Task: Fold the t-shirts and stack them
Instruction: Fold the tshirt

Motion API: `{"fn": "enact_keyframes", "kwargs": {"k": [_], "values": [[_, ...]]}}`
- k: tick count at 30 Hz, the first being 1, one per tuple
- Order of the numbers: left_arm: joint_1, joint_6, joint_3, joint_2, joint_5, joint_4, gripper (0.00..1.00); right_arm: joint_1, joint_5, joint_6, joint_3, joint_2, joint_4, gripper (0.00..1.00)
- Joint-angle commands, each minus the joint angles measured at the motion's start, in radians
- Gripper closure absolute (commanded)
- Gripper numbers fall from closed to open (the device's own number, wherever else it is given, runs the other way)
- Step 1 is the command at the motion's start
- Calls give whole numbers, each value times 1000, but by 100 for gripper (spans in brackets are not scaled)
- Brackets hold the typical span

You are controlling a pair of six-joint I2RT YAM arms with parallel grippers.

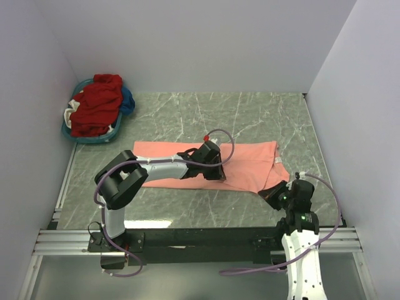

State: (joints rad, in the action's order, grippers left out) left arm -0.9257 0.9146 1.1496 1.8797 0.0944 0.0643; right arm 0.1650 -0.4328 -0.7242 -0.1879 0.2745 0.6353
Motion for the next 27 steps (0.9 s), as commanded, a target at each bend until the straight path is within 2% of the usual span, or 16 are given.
{"fn": "enact_keyframes", "kwargs": {"k": [1, 8, 13, 23, 27], "values": [[13, 1, 13, -10, 25, -18, 81, -9, -23, -10, -2, -40, 36, 100], [18, -6, 16, -1, 45, -15, 82, -7, -20, -1, -64, -70, 106, 100], [22, -16, 15, -5, 60, -9, 82, -9, -3, -9, -59, -32, 66, 100], [21, -62, -5, 5, 82, -26, 67, -9, 38, -1, -71, 64, -22, 100], [13, -74, 12, 27, 74, -14, 66, -7, 49, -1, -81, 91, -43, 100]]}}
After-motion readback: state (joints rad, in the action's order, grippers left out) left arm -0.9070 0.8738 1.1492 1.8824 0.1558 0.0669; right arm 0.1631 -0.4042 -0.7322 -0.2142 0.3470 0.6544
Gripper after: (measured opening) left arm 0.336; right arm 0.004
